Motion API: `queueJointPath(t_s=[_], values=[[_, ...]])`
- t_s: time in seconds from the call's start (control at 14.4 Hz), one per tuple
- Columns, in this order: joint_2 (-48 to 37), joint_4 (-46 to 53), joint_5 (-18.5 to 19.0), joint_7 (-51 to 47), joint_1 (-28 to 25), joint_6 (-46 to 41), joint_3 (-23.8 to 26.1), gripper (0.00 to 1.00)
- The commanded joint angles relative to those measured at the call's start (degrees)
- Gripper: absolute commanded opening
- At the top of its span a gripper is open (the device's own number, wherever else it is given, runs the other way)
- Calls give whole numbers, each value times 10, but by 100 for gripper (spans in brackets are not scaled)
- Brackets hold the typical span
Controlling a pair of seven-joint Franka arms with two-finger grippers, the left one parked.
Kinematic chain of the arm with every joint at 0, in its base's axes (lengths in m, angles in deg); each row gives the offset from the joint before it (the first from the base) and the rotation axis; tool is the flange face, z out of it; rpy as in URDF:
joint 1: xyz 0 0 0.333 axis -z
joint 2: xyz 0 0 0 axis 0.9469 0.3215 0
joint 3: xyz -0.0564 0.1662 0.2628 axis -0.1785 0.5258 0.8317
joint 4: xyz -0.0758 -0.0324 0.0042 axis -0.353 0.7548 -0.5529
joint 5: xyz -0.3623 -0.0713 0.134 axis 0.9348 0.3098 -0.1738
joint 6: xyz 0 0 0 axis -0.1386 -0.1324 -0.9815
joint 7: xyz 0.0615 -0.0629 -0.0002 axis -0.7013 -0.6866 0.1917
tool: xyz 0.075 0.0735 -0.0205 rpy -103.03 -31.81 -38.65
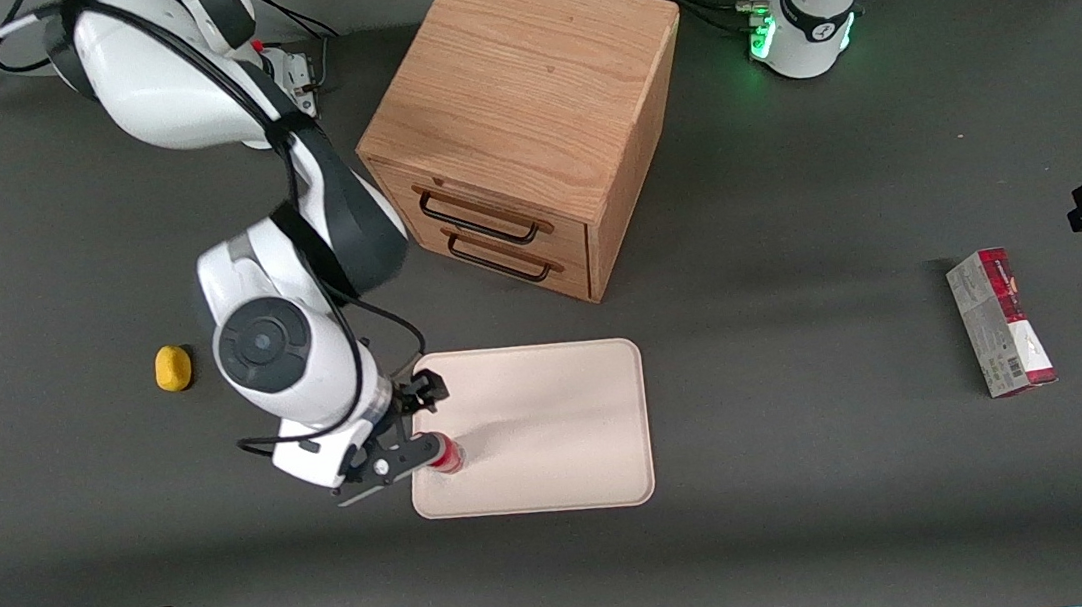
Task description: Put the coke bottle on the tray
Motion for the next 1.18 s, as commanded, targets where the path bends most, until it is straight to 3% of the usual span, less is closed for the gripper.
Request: queueJointPath(t_s=[0.0, 0.35, 0.83, 1.11], values=[[-53, -9, 7, 0, -2, -66, -4, 100], [-160, -26, 19, 0, 6, -180, -7, 100], [-403, -325, -16, -1, 142, -86, 1, 100], [-486, -426, -17, 9, 219, -48, 24, 100]])
